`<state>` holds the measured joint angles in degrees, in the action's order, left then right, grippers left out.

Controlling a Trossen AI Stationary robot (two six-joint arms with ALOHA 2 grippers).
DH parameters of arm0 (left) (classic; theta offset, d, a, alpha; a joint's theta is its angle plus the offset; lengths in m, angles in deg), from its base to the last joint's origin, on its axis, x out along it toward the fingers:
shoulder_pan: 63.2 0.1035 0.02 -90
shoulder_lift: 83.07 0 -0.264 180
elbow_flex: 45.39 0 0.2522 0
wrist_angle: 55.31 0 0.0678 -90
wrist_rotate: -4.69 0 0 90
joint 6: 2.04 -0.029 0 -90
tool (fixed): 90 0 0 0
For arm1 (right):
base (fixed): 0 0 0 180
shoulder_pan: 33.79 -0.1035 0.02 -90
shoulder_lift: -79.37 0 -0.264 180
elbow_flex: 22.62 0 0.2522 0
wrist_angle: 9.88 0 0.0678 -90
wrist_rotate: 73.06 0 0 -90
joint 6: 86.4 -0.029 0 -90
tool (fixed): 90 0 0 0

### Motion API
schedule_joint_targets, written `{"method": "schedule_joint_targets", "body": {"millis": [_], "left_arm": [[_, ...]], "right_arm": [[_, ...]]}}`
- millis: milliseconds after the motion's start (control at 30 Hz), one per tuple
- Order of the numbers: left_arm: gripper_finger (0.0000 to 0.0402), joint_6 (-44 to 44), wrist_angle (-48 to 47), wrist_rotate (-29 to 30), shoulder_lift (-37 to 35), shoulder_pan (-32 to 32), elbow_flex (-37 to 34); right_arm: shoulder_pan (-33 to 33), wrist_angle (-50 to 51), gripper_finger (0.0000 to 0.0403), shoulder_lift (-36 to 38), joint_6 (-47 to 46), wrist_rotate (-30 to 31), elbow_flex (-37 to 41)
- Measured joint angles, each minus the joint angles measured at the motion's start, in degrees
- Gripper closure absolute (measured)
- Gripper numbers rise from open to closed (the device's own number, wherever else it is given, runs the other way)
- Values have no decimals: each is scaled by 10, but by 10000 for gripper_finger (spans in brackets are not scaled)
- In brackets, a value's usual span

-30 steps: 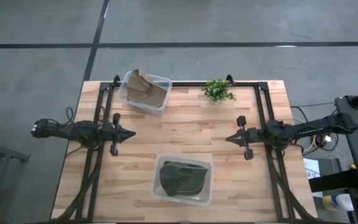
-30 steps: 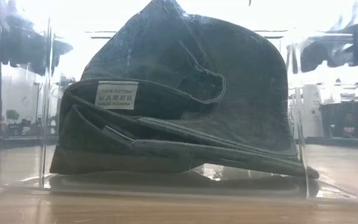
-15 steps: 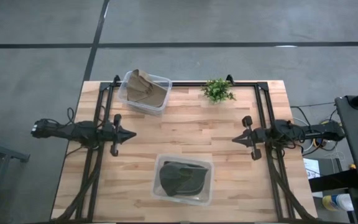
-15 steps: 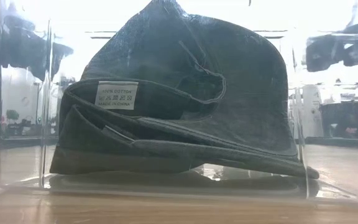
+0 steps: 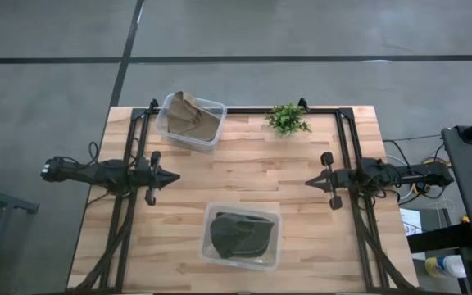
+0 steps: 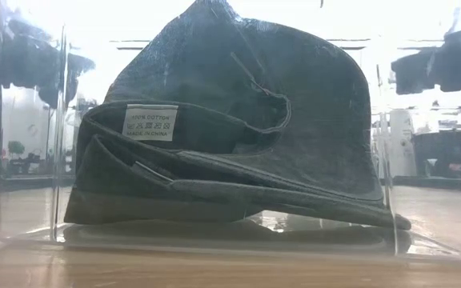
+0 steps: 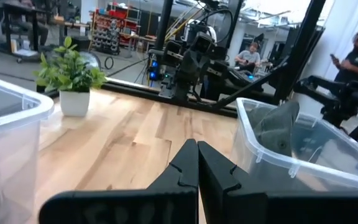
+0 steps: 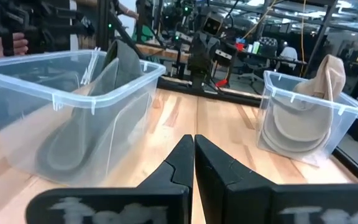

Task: Pick & Place hat
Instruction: Return to Home Position

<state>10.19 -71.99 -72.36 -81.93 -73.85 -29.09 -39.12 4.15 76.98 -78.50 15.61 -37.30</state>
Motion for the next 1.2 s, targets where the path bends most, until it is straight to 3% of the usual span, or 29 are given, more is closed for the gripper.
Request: {"method": "schedule_joint_targets", "body": {"millis": [1200], "left_arm": [[401, 15, -5, 2, 3, 0, 0]], "right_arm": [[0, 0, 394, -11, -33, 0, 0]]}}
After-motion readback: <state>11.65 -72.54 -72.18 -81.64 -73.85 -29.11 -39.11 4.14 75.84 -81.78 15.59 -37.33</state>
